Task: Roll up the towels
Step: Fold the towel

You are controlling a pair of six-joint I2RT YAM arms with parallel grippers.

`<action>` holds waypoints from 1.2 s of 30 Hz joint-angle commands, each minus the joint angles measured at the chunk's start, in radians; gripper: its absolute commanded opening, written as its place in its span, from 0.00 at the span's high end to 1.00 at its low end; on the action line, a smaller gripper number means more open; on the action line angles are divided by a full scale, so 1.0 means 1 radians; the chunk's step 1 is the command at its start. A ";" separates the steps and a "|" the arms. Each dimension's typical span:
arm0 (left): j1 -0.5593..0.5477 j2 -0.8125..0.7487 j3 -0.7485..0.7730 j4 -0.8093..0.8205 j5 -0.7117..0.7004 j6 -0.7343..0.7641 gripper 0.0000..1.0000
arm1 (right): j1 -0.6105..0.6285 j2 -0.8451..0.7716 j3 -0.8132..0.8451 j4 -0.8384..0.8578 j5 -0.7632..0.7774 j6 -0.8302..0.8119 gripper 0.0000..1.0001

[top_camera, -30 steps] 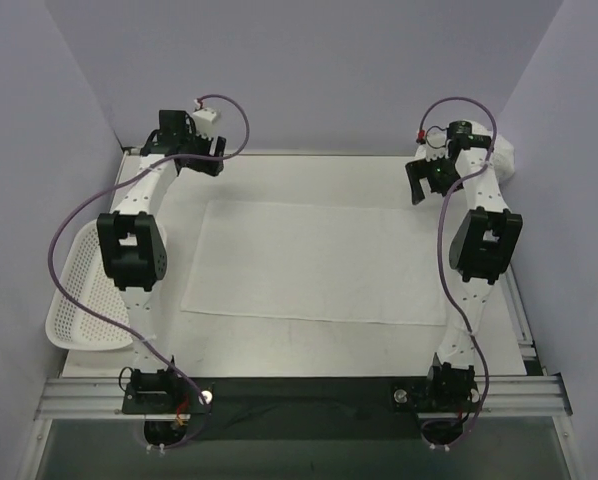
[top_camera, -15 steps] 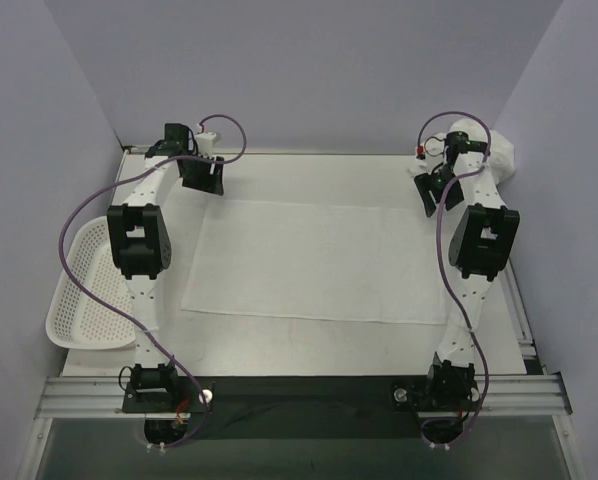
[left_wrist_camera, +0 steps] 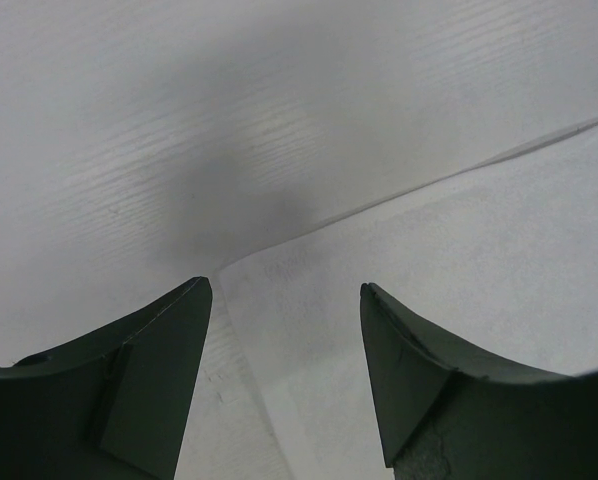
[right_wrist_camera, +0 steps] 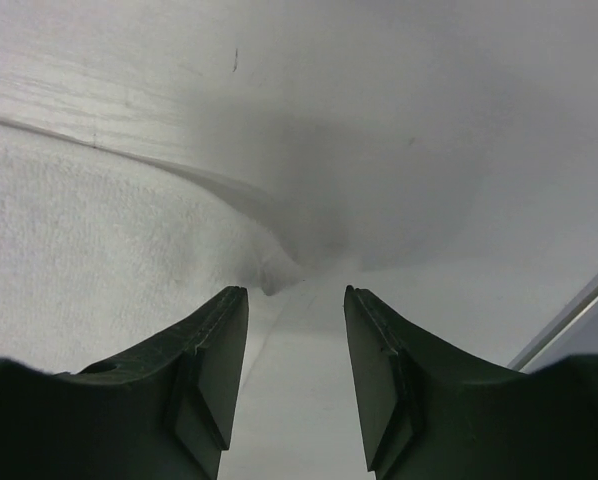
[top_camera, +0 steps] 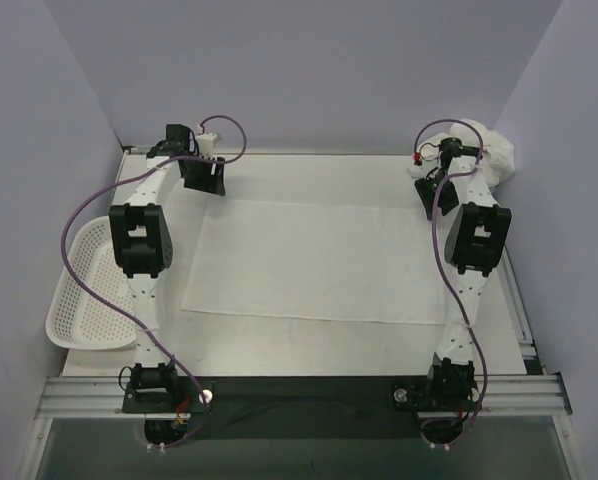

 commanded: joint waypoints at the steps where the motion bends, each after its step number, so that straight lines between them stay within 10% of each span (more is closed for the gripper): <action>1: 0.007 0.013 0.038 -0.004 0.021 -0.008 0.28 | 0.001 0.016 0.053 -0.013 0.048 0.005 0.57; 25: 0.014 0.024 0.019 -0.015 0.015 -0.009 0.28 | 0.031 0.059 0.061 0.001 0.037 -0.037 0.67; 32: 0.019 0.027 0.024 -0.024 -0.002 -0.012 0.28 | 0.038 0.059 0.064 0.005 0.039 -0.037 1.00; 36: 0.017 0.046 0.065 -0.044 -0.027 -0.006 0.30 | 0.038 0.039 0.049 0.007 0.036 -0.043 1.00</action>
